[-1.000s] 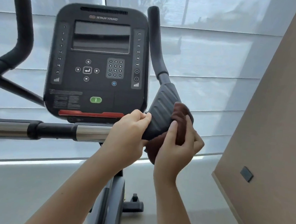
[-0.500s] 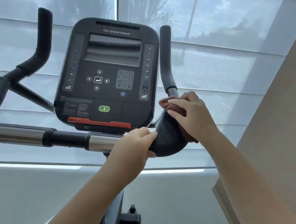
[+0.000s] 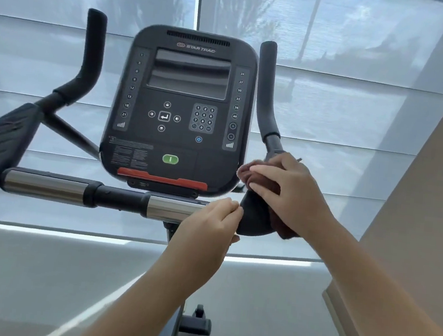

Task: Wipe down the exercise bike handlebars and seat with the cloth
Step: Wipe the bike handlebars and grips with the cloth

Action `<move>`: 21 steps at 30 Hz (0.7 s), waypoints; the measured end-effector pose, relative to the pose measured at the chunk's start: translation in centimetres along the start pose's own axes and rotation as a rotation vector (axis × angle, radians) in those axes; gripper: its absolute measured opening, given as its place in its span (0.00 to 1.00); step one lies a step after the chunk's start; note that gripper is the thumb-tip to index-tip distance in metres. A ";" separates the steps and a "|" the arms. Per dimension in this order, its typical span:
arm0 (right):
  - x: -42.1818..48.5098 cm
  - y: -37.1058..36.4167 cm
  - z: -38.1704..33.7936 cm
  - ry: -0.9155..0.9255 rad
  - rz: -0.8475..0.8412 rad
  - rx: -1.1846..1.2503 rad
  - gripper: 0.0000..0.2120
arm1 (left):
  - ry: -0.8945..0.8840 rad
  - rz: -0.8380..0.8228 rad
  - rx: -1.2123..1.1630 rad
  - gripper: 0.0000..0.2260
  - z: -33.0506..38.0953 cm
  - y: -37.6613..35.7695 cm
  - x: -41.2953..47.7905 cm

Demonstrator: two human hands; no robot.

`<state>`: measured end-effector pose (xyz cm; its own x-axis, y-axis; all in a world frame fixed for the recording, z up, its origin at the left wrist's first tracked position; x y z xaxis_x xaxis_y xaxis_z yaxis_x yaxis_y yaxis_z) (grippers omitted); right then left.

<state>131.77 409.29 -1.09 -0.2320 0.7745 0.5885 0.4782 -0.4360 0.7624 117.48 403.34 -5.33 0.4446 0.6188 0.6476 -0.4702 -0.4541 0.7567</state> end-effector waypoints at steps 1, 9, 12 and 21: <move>-1.9 0.1 -0.9 0.049 0.023 0.027 0.13 | -0.009 0.004 0.025 0.20 0.0 0.5 -0.7; -1.7 0.4 -4.7 -0.034 0.124 0.221 0.15 | 0.121 0.063 0.287 0.25 -5.6 4.7 -5.7; 0.1 -2.6 -8.7 -0.035 0.059 0.167 0.16 | 0.170 0.015 0.319 0.26 -7.7 4.9 -6.1; -0.6 -5.6 -7.8 0.096 -0.317 -0.398 0.42 | 0.124 0.051 0.317 0.25 -9.7 4.0 -5.8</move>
<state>122.59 407.69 -3.56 -0.3992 0.8592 0.3201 0.0172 -0.3420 0.9395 105.65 404.14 -6.95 0.3211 0.6546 0.6844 -0.2208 -0.6510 0.7262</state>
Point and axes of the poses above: each hand's wrist, its own x-axis towards the middle knuckle, its own y-axis out of the back of the hand, z = x × y, the point moved 3 cm from there along x, towards the middle knuckle, and after that the axes turned 4 degrees about -y, right-handed, at the moved point
